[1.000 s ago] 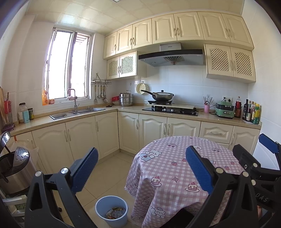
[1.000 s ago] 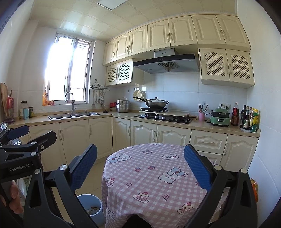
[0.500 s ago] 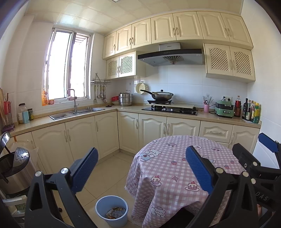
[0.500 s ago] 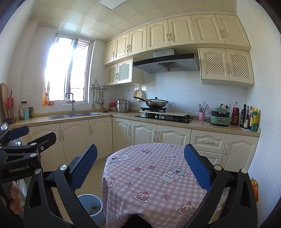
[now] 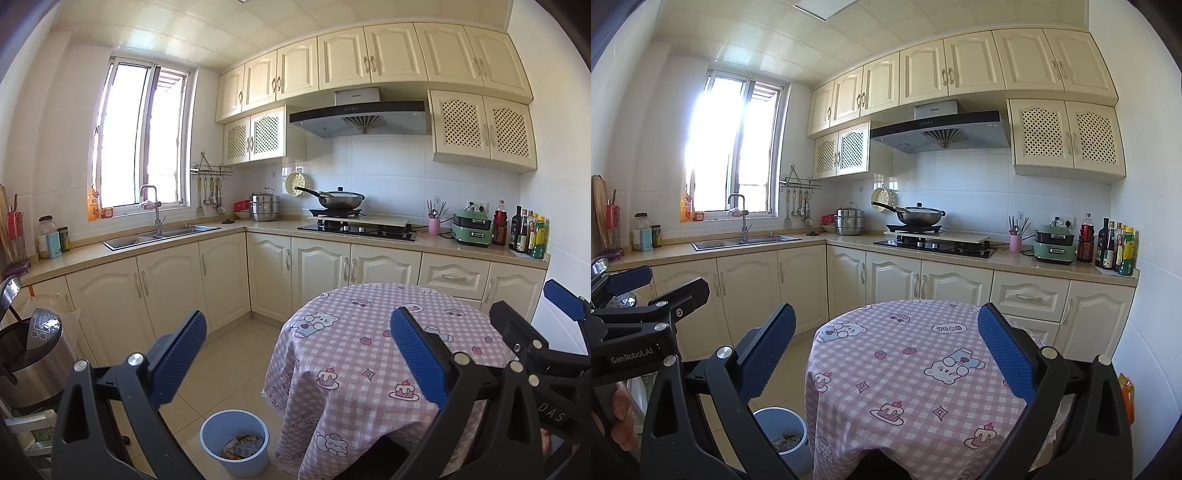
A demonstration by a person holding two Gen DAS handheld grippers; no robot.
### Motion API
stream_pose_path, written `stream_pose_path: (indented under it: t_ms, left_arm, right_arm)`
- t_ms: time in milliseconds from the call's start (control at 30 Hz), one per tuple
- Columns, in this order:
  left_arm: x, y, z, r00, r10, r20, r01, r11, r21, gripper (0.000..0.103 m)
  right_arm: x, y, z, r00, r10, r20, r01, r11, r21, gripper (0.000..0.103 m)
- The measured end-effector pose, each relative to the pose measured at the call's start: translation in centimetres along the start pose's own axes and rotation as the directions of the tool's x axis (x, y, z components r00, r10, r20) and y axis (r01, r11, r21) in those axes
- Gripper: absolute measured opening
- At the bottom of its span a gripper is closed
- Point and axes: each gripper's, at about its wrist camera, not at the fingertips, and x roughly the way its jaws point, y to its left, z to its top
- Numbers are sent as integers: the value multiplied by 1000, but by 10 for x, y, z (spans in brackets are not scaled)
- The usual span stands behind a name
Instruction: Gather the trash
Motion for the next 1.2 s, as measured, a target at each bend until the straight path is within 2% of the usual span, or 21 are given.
stream_pose_path:
  t_ms: [1200]
  left_arm:
    - [6, 4, -6, 1000, 1, -21, -1, 1000, -8, 98]
  right_arm:
    - [2, 4, -4, 1000, 5, -14, -5, 1000, -2, 96]
